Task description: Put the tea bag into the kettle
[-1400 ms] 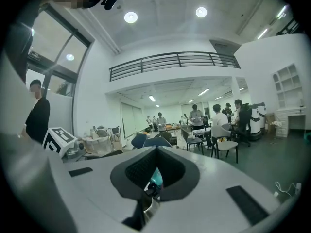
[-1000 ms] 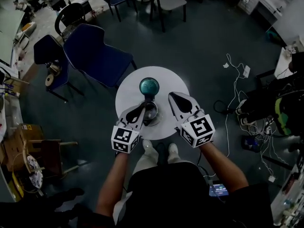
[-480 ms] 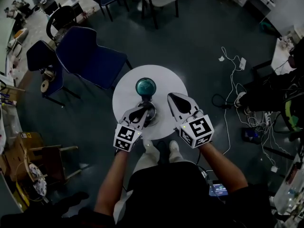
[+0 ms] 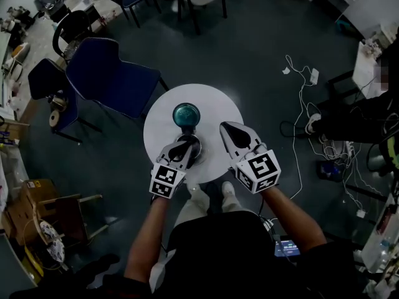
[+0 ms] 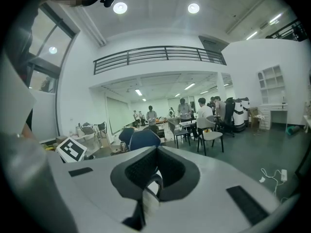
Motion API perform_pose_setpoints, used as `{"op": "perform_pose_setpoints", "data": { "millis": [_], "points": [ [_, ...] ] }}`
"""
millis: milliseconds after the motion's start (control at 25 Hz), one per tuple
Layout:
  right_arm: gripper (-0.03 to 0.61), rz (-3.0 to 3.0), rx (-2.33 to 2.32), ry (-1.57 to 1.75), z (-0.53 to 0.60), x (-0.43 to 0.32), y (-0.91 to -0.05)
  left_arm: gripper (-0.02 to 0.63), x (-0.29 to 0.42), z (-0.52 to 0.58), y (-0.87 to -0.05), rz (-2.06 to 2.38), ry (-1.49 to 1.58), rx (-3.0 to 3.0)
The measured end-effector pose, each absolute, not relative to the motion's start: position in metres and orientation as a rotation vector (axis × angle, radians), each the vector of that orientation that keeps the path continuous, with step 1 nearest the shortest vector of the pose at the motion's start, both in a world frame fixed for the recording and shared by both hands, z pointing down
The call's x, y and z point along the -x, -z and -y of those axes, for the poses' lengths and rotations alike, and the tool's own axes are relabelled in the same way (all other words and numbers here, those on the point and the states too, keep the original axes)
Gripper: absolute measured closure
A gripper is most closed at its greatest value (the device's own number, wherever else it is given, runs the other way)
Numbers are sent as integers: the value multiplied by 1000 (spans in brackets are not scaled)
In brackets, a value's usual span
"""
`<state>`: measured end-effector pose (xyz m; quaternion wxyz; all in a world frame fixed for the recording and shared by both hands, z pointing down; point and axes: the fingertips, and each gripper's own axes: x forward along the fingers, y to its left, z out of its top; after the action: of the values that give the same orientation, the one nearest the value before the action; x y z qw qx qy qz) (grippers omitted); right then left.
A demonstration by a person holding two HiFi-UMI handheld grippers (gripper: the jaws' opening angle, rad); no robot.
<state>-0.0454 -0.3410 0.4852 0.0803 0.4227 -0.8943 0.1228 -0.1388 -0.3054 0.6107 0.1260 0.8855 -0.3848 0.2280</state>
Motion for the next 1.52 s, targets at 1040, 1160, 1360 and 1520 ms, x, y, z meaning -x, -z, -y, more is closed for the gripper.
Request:
{"op": "perform_pose_setpoints", "data": {
  "millis": [1040, 1160, 1360, 1520],
  "points": [
    [560, 2673, -1216, -422, 357, 48, -505, 580, 137, 315, -628, 1140, -698, -2583],
    [560, 2677, -1209, -425, 355, 48, -506, 570, 137, 314, -628, 1139, -680, -2577],
    [560, 2678, -1203, -426, 355, 48, -507, 561, 138, 314, -628, 1151, -672, -2563],
    [560, 2677, -1201, -422, 355, 43, -507, 561, 138, 314, -628, 1176, -671, -2547]
  ]
}}
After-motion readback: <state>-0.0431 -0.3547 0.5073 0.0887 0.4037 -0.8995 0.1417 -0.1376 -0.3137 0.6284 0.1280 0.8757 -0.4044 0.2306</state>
